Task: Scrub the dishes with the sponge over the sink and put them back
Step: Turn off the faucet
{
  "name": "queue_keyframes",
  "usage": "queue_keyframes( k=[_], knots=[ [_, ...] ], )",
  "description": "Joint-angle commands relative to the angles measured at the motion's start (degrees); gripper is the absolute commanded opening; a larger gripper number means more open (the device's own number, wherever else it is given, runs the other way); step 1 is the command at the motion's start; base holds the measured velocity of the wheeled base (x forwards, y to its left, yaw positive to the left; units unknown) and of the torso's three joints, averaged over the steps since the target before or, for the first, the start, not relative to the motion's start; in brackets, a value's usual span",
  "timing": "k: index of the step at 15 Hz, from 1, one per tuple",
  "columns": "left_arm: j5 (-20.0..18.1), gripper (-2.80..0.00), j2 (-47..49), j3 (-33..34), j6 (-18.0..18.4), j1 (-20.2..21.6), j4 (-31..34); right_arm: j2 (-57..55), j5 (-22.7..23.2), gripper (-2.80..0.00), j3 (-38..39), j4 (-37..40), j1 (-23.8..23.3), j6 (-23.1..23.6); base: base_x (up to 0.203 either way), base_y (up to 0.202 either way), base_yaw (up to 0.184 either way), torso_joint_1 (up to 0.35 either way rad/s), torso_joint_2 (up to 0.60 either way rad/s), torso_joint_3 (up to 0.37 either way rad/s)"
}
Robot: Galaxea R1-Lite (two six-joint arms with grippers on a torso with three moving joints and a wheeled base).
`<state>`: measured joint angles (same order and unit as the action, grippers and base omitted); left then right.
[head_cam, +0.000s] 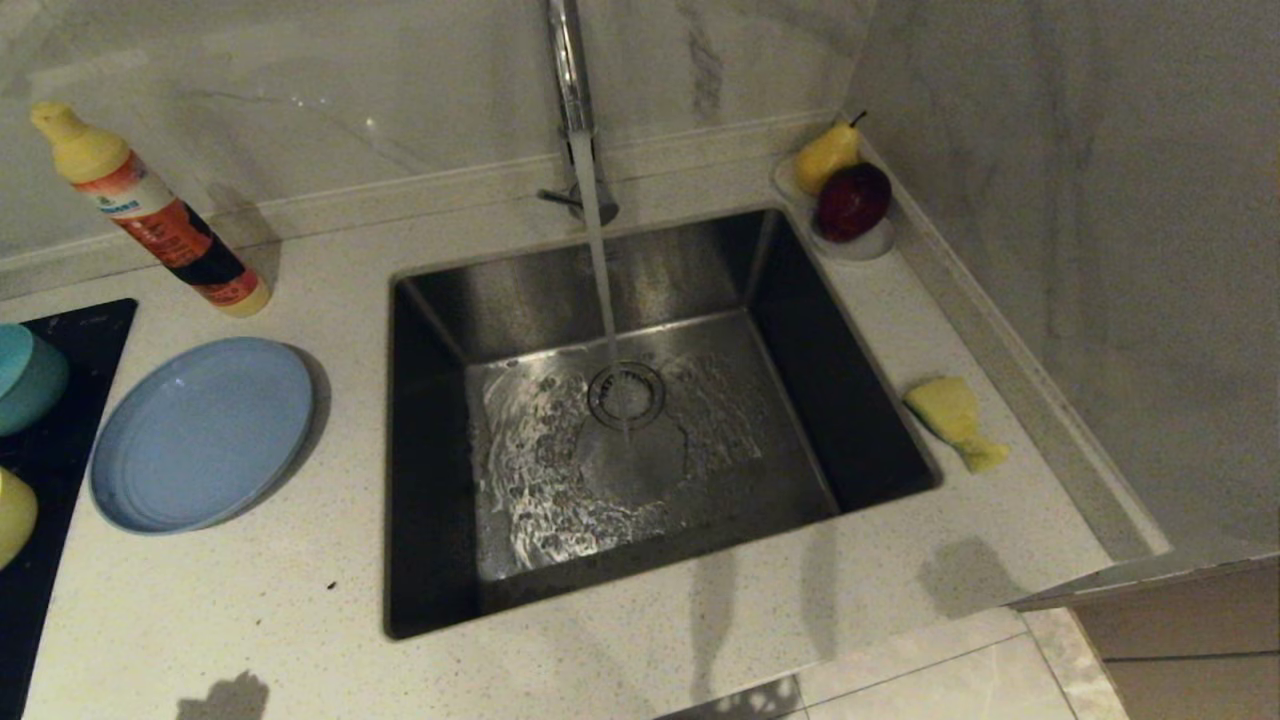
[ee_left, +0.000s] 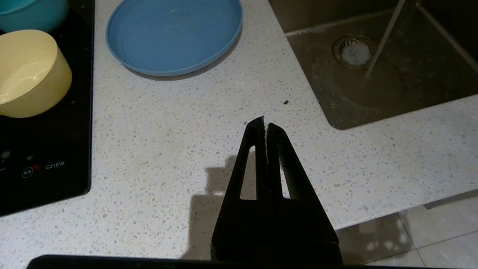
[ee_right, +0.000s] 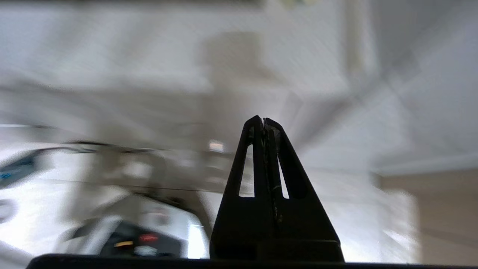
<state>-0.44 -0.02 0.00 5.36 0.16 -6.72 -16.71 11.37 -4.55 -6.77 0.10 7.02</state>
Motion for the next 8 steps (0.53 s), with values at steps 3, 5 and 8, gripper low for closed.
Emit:
queue_keyframes(
  k=[3, 5, 8],
  knots=[
    [0.0, -2.8, 0.0, 2.3, 0.0, 0.0, -0.1, 4.7, -9.5, -2.8, 4.5, 2.7, -0.7, -0.7, 0.0, 0.0, 0.0, 0.0, 0.0, 0.0],
    [0.0, -2.8, 0.0, 2.3, 0.0, 0.0, -0.1, 5.3, -9.4, -2.8, 4.4, 8.1, -0.9, -0.5, 0.0, 0.0, 0.0, 0.0, 0.0, 0.0],
    [0.0, -2.8, 0.0, 2.3, -0.1, 0.0, -0.1, 5.3, -9.3, -2.8, 4.5, 7.0, -1.1, 2.5, 0.0, 0.0, 0.0, 0.0, 0.0, 0.0]
  ],
)
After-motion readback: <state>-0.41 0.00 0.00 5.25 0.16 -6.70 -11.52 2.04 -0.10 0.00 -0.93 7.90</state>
